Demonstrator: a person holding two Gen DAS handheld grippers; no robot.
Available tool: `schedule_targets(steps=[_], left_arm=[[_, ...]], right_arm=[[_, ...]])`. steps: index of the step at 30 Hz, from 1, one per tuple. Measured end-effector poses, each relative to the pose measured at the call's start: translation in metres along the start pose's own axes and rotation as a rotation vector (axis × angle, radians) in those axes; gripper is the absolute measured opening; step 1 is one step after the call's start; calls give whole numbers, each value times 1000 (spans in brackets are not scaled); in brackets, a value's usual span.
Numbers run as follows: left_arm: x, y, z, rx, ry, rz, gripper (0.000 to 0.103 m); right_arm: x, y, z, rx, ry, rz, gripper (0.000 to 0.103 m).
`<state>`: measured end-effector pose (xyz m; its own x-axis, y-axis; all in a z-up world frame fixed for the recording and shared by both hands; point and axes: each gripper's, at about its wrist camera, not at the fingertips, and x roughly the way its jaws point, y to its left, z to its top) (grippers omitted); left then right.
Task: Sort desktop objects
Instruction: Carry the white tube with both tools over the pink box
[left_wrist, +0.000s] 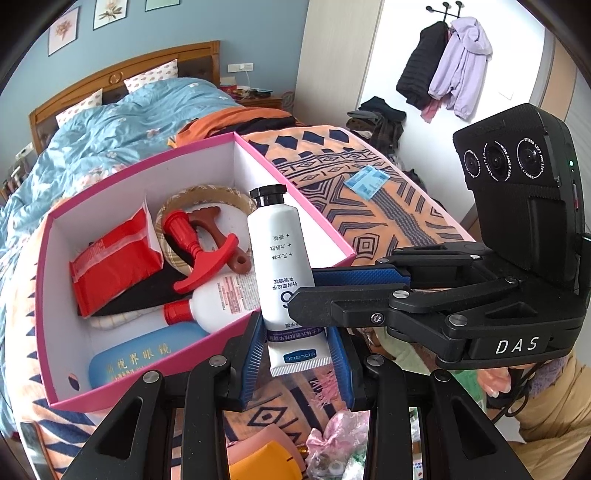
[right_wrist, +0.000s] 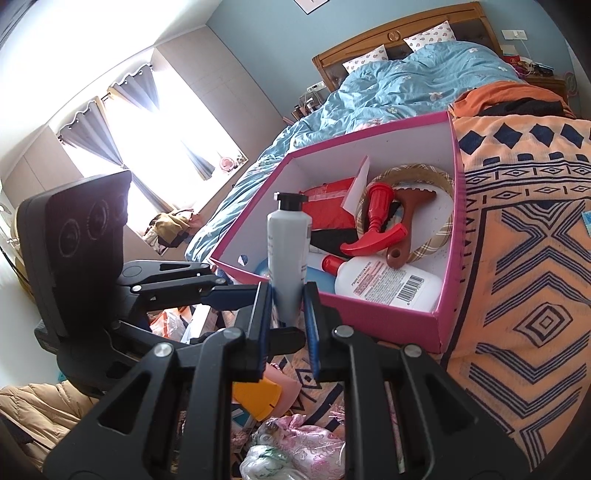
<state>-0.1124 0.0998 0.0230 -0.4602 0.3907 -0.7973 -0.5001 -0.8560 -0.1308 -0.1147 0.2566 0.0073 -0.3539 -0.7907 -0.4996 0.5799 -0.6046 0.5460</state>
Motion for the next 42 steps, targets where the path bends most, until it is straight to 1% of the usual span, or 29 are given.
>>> schedule_targets(steps=[20, 42], left_arm=[[7, 8, 13, -20, 8, 6, 34], [19, 9, 31, -14, 18, 22, 34]], right_arm=[[4, -5, 11, 1, -1, -4, 19], [3, -23, 24, 19, -2, -9, 19]])
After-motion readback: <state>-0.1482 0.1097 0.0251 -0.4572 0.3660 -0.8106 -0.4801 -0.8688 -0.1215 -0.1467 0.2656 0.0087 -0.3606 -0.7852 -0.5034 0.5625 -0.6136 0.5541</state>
